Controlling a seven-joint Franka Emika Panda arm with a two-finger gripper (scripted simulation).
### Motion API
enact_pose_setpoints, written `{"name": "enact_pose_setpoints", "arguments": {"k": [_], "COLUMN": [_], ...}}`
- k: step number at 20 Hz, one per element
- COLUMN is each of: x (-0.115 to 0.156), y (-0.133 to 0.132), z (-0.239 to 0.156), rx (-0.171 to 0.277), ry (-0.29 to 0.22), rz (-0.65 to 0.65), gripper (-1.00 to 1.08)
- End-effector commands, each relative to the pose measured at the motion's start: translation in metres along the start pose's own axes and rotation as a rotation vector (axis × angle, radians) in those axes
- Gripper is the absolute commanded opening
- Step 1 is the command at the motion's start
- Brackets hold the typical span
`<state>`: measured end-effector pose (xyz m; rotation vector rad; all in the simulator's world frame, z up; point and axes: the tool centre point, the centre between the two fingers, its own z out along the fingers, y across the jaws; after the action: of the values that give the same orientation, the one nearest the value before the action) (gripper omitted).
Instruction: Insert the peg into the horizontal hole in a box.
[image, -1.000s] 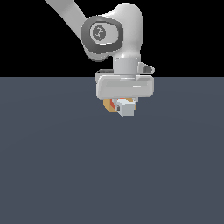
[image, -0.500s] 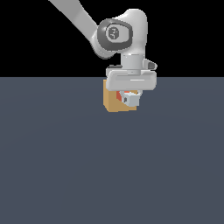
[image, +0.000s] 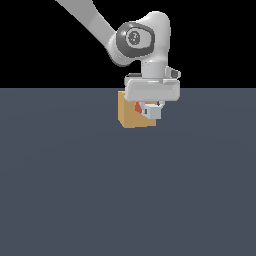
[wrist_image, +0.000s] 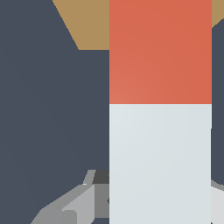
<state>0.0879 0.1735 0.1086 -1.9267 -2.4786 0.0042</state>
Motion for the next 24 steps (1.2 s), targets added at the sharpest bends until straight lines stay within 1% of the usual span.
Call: {"name": "enact_pose_setpoints", "arguments": {"k": [1,12,15,19,24], "x": [0.000,0.000,0.005,0.026,0.068], "y": [0.002,0.003,0.002,0.002,0.001], "z": [-0.002,-0.002,-0.002,-0.003,-0.004], "rx": [-0.004,-0.003,-0.003,-0.003,-0.005], "ry": [0.000,0.000,0.000,0.001,0.001], "rz": [0.001,-0.001,-0.001,-0.001,-0.001], "gripper": [-1.00,-1.00,-1.00,-1.00,-1.00]}}
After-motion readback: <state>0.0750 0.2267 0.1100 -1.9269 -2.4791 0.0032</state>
